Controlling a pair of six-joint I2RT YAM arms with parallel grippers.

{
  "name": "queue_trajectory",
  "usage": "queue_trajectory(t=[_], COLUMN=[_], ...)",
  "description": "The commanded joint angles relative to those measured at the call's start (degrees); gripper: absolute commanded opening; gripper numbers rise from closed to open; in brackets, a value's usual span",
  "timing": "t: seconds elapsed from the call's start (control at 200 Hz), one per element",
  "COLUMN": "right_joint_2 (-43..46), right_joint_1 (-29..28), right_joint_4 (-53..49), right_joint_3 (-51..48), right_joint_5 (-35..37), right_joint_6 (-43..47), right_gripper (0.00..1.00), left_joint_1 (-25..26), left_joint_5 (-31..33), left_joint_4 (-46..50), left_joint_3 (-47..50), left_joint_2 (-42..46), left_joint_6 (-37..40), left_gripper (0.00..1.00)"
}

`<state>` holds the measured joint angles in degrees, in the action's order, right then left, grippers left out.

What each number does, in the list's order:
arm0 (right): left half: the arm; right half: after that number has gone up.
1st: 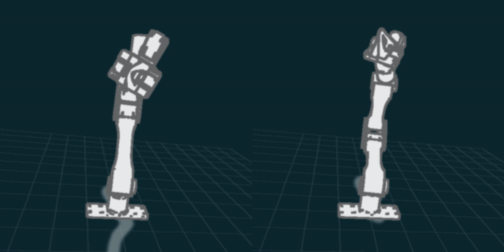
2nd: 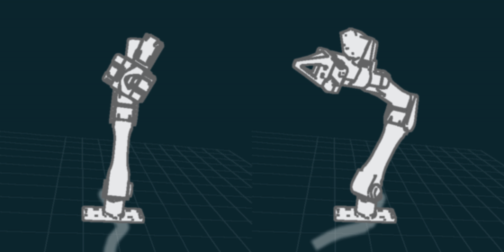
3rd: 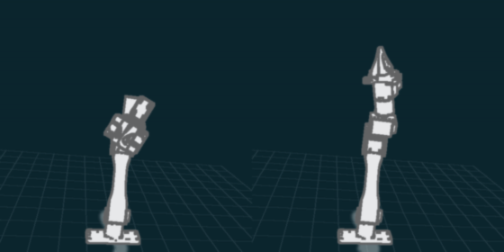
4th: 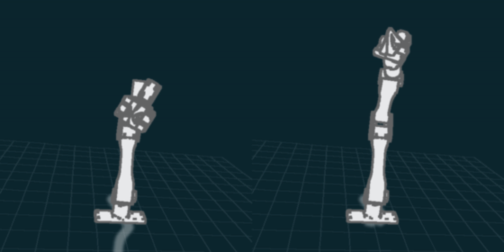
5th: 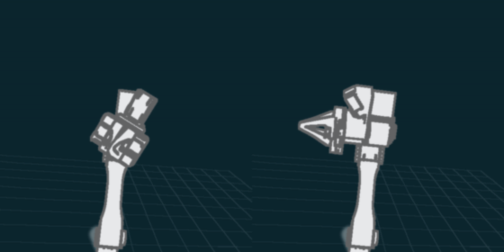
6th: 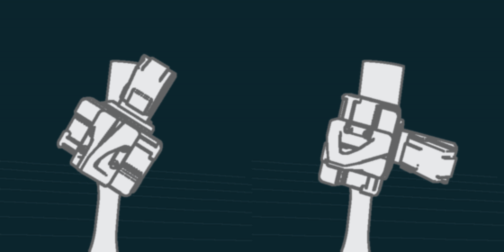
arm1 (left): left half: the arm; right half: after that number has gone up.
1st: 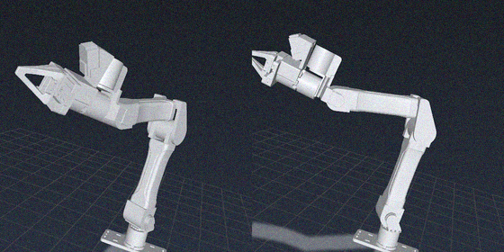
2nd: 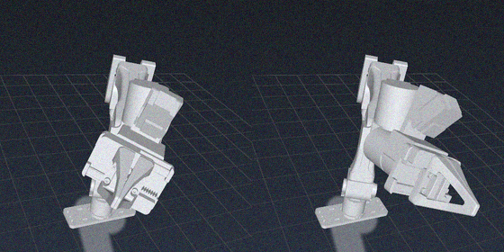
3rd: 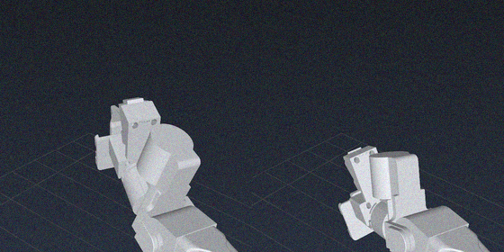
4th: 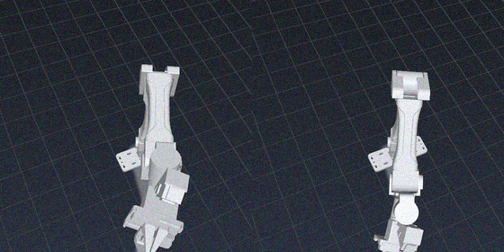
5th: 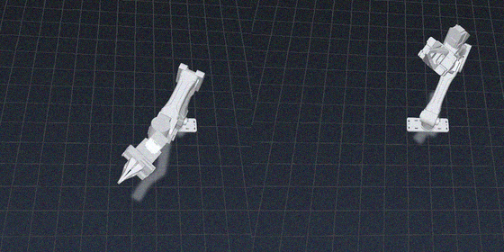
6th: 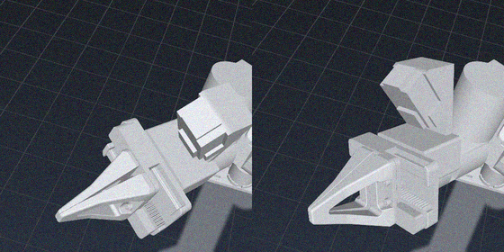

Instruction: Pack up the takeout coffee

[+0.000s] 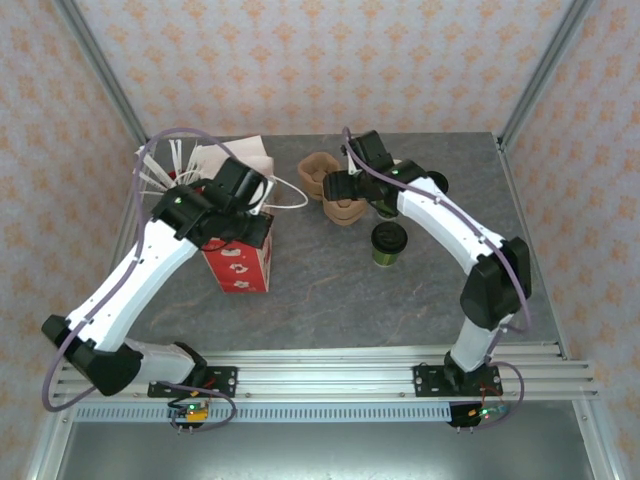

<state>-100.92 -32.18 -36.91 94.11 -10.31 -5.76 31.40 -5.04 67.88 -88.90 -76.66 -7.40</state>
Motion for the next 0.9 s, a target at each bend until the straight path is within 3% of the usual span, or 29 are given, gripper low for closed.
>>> queue_trajectory(t=[0.0,0.365,0.771,0.891], right_joint_2=[-3.2,-15.4,-24.7,-26.4], right_joint_1=[0.6,2.7,3.6,3.7], right_joint_4=[-3.4,-3.0,-4.7,-5.7], right_joint_3=[4.5,15.5,23.8,25.5], right_joint_5=[2.5,-1.3,-3.8,-3.6], right_joint_6=[2.1,12.5,18.3,19.0], right_gripper=[0.76,0.7,0.6,0.58], left_joint_1=[0.5,0.5,0.6,0.4], left_joint_5=[2.1,1.2,-1.9,-1.9], left_joint_4=[-0.1,-2.6,-5.3,-6.8], left_joint_3=[-1.3,1.3,-2.4,-3.8], left_joint_2=[-0.4,-0.7,1.5,2.9], left_joint_6=[3.3,0.4,-1.7,-2.6], left_gripper=[0.08,0.21,0.61,0.69])
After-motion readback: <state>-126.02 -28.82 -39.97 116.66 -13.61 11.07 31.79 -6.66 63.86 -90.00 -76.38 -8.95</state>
